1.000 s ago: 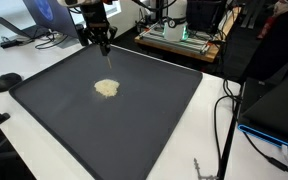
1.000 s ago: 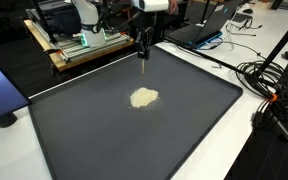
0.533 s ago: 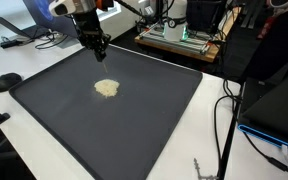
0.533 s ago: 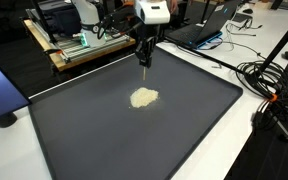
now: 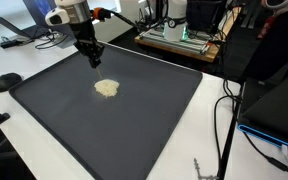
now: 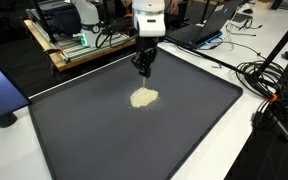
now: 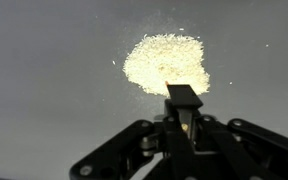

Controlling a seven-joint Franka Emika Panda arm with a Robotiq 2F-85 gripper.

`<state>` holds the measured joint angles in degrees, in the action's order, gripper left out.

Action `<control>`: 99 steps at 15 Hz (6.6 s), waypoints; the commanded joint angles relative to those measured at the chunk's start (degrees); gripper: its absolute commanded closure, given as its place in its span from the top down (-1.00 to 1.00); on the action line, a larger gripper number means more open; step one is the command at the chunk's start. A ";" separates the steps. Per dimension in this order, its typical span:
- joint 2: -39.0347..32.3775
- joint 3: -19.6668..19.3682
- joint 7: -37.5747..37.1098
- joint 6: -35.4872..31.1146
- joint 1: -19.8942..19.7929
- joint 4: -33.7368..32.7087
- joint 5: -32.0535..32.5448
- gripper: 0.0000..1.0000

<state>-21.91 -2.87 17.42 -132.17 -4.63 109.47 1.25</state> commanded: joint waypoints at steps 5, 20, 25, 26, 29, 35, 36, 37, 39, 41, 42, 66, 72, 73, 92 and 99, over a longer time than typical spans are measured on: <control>-3.00 -1.47 -5.08 -2.54 -0.06 -1.10 3.60 -0.94; -6.34 -1.72 -8.86 -6.04 0.58 -1.27 4.70 -0.94; -7.44 -1.79 -9.52 -6.93 0.83 -1.22 5.30 -0.94; -7.66 -1.77 -9.60 -7.28 0.85 -1.17 5.40 -0.94; -7.88 -1.72 -9.59 -7.99 0.85 -0.98 5.48 -0.94; -8.18 -1.66 -9.25 -7.58 0.90 -0.76 5.80 -0.94; -8.17 -1.68 -9.19 -7.54 0.87 -0.73 5.86 -0.94; -8.18 -1.67 -9.14 -7.45 0.83 -0.71 5.90 -0.94; -8.10 -1.71 -9.06 -7.27 0.80 -0.56 6.03 -0.94; -7.85 -1.81 -9.06 -7.27 0.82 -0.34 6.35 -0.94; -7.65 -1.90 -9.08 -7.27 0.84 -0.24 6.56 -0.94; 4.64 -2.05 -9.25 5.17 5.28 -1.13 19.24 -0.94; 3.14 0.93 -8.45 9.04 10.05 -3.62 28.04 -0.94; 2.64 1.32 -8.57 9.85 10.87 -4.10 29.49 -0.94; -12.78 5.84 -17.01 26.33 21.90 -17.80 39.75 -0.74; -14.05 5.69 -17.35 26.89 22.21 -19.43 40.43 -0.74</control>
<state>-35.85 1.77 0.30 -105.69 18.35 90.27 41.20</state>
